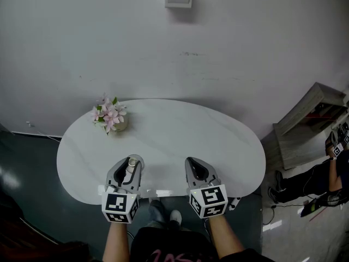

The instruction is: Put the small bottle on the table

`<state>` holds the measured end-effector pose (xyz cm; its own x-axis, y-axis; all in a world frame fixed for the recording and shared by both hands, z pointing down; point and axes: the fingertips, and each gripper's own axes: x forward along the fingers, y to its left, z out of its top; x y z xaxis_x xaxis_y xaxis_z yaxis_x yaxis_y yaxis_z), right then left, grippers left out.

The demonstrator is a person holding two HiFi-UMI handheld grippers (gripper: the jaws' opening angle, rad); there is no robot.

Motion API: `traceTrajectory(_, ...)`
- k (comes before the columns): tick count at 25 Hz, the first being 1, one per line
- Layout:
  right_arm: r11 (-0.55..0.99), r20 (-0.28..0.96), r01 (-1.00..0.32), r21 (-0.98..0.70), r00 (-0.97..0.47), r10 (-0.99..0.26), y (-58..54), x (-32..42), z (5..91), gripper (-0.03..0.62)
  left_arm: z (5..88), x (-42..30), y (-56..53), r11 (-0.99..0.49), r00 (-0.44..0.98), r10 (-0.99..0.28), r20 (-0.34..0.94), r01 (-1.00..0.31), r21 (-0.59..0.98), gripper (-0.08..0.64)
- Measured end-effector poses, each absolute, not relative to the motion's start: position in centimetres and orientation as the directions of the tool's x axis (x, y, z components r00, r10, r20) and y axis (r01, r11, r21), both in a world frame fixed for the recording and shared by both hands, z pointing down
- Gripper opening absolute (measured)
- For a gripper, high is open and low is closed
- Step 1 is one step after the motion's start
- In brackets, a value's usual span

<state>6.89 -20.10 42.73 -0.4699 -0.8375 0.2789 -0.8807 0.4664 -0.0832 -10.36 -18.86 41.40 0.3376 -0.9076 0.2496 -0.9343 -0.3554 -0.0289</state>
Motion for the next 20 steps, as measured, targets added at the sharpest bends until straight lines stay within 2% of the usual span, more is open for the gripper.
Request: traceTrajectory(20, 0.473, 0.371, -0.876, -0.096, -0.473, -0.799, -22.7, 4.5, 46.8, 0.067, 45.3, -11.8, -21.9, -0.369, 0.355, -0.887, 0.296, -0.929, 0.010, 0.132)
